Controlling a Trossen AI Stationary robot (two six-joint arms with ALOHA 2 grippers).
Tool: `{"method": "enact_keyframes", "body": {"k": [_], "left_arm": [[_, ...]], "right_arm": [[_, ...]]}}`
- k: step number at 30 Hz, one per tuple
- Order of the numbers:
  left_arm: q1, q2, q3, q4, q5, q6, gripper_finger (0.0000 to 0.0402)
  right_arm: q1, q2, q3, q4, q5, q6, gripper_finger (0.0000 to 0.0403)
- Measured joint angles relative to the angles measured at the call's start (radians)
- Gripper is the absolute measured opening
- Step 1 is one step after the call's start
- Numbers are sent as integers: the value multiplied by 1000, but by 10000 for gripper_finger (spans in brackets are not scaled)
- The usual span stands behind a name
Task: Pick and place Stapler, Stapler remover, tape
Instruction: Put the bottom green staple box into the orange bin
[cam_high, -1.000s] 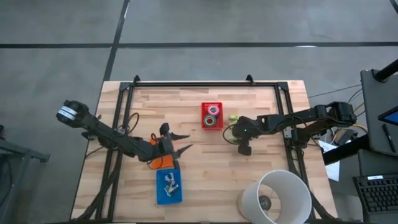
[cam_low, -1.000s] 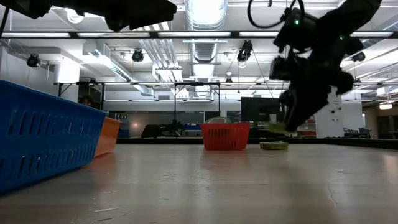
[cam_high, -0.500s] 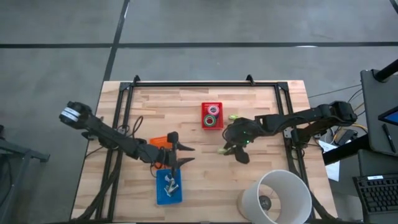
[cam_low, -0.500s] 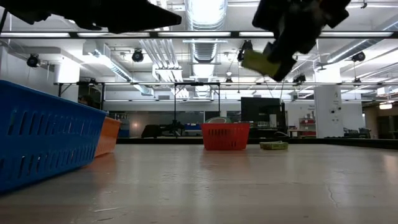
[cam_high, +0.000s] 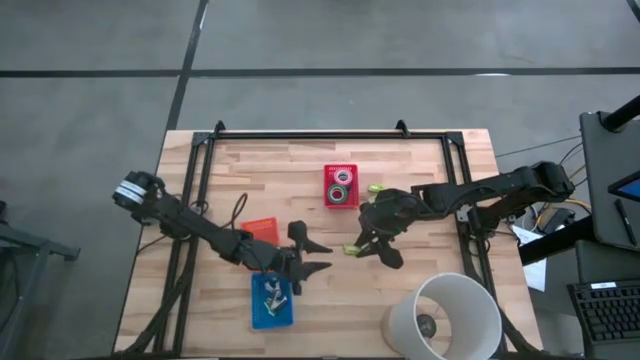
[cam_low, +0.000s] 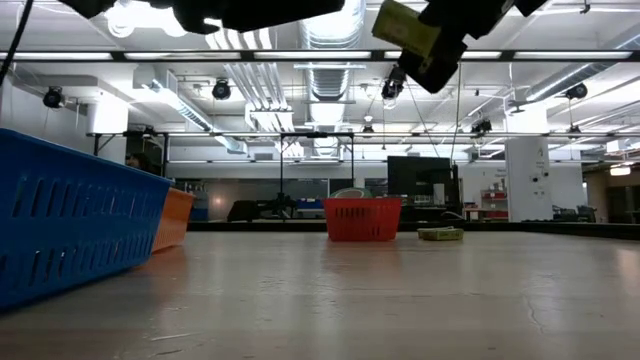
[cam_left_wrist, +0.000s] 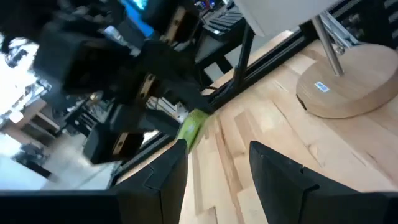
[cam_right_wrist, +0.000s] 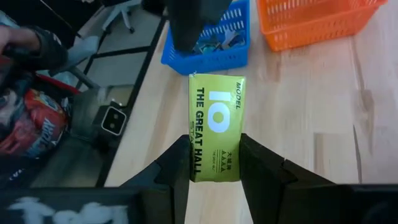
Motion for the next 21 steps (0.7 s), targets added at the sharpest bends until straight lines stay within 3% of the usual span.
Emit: {"method": "enact_keyframes", "body": {"k": [14, 21], "left_arm": [[41, 114, 133, 2, -31, 102, 175], [69, 143, 163, -3, 18, 95, 175]], "right_arm": [[10, 0, 4, 0, -3, 2, 114], [10, 0, 4, 4, -3, 2, 109]]}}
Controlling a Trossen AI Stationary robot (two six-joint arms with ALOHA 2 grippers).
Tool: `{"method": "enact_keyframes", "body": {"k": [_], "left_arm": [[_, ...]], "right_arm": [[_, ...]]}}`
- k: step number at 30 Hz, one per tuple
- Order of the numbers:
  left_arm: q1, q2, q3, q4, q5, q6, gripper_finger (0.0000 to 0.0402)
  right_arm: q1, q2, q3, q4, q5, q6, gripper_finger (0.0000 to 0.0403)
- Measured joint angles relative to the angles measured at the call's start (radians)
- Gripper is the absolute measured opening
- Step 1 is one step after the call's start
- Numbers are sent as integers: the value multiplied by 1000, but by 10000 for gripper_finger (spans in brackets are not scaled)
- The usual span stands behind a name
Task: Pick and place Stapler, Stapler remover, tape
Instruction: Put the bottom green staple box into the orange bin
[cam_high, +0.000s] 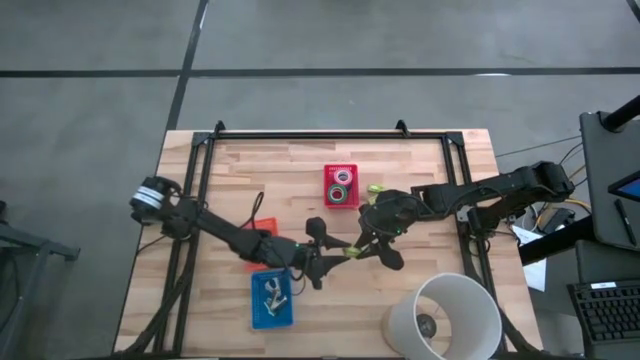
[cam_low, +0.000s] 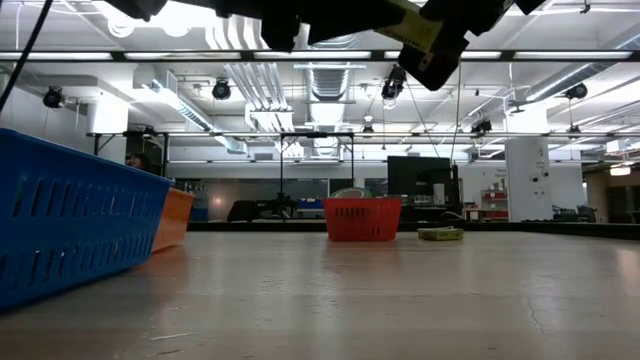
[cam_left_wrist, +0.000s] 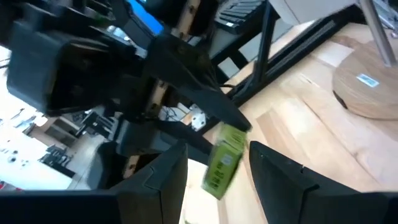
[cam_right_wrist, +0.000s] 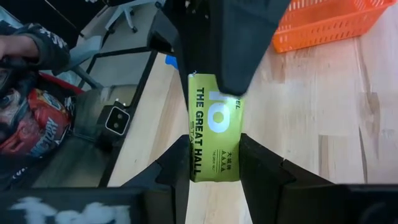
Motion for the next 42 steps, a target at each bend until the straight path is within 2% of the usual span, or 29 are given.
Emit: {"method": "enact_keyframes", "body": {"k": [12, 22, 25, 29, 34, 38, 42], "left_arm": [[15, 5, 0, -5, 65, -56, 164], [20, 1, -1, -7, 75, -70, 59], [20, 0, -3, -7, 75, -71, 46], [20, 0, -4, -11, 75, -93, 55], [18, -1, -5, -78, 71, -124, 66], [8, -15, -6, -182, 16, -173, 46], [-1, -44, -7, -277, -64, -262, 45]], "right_arm": [[3, 0, -1, 34, 0, 0, 109], [4, 0, -1, 42, -5, 21, 117], [4, 0, -1, 44, -5, 21, 121], [3, 0, -1, 56, 5, 19, 142], [2, 0, -1, 52, 7, 6, 188], [2, -1, -1, 48, 5, -33, 219], [2, -1, -1, 66, 4, -41, 237]]}}
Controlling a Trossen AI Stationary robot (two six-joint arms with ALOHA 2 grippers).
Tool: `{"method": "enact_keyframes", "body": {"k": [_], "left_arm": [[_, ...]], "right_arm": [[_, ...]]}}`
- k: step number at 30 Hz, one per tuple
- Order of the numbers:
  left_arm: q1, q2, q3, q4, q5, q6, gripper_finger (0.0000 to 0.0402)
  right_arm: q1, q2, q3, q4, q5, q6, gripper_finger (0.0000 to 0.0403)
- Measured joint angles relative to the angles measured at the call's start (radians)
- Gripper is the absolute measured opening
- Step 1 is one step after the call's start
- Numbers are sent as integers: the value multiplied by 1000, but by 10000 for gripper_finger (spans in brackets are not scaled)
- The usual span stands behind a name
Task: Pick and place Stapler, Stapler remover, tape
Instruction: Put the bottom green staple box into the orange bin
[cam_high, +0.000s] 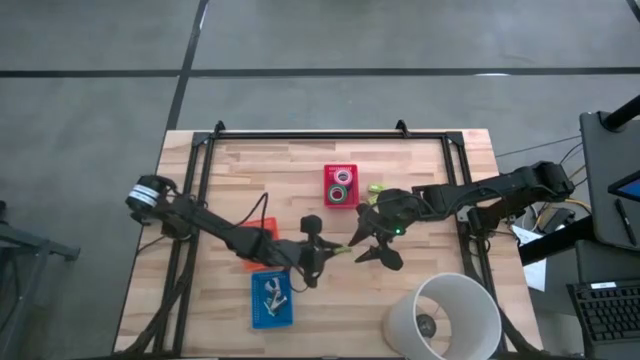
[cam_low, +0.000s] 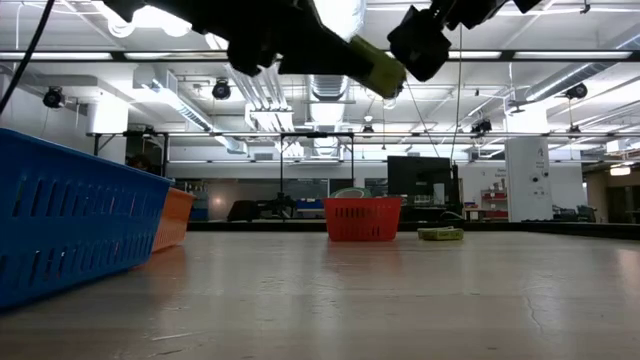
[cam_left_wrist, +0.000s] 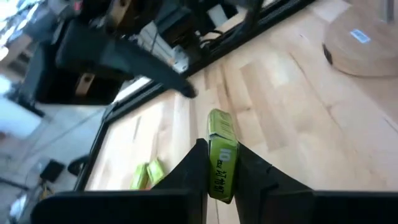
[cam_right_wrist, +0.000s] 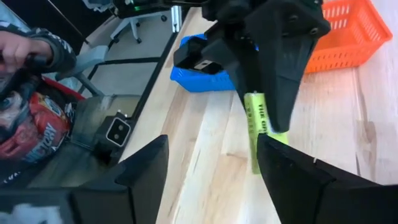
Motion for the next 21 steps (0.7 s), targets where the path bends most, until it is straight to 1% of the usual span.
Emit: {"method": "enact_keyframes", "body": {"k": [5, 8, 10, 13, 16, 19, 21], "left_arm": [[-9, -44, -18, -75, -21, -72, 66], [-16, -89, -45, -161, -84, -113, 66], [-22, -127, -54, -260, -122, -148, 58], [-25, -196, -65, -406, -141, -224, 46], [-30, -278, -84, -518, -144, -325, 49], [-40, -361, -138, -589, -144, -424, 66], [-51, -420, -190, -593, -143, -476, 72]], "right_arm": [[0, 0, 0, 12, 0, -18, 249], [0, 0, 0, 13, 5, -24, 253], [0, 0, 0, 13, 10, -30, 255], [1, 0, -1, 16, 46, -38, 256], [1, 0, -7, 15, 79, -46, 256], [1, 0, -11, 16, 129, -63, 256], [1, 0, -14, 16, 142, -66, 256]]}}
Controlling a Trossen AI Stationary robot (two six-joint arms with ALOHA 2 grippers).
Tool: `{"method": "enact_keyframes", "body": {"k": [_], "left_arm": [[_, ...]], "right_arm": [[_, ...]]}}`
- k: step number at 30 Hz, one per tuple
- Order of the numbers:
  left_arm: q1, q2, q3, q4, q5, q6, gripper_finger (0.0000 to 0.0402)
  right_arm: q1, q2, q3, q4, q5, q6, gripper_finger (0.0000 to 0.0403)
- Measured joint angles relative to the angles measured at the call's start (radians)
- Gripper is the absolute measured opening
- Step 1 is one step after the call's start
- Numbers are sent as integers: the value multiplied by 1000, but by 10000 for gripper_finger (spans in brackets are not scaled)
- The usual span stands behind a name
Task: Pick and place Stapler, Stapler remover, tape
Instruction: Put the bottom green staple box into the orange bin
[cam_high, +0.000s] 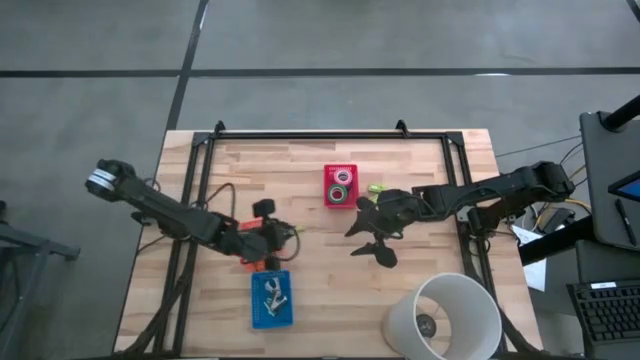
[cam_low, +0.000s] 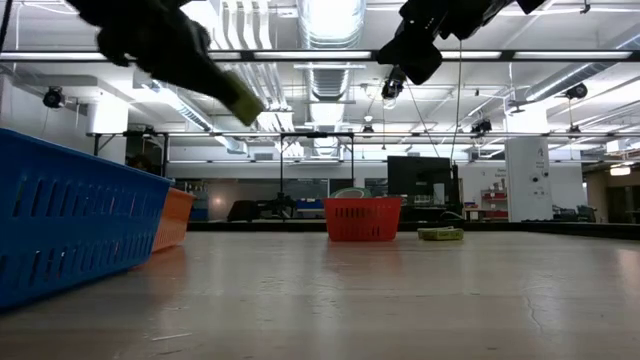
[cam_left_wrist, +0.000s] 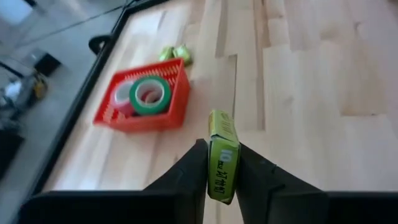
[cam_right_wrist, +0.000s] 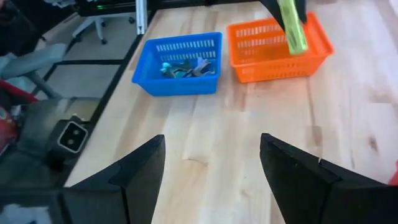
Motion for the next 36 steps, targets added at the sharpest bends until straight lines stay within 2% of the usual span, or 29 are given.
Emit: {"method": "enact_keyframes", "body": {"k": [9, 16, 20, 26, 33, 36], "left_arm": [[-35, -221, -277, 76, 0, -269, 46], [-70, -337, -432, 89, 1, -446, 75], [-86, -371, -476, 112, 1, -481, 67], [-95, -386, -526, 109, 8, -541, 48], [-95, -374, -533, 105, 12, -572, 74], [-95, -369, -533, 105, 12, -564, 76]], "right_arm": [[0, 1, -6, 18, 30, -2, 247], [0, 1, -14, 16, 40, 0, 248], [0, 2, -15, 15, 79, -3, 244], [0, 2, -16, 15, 79, -5, 243], [0, 2, -17, 15, 79, -9, 246], [0, 2, -22, 16, 117, -10, 242]]}}
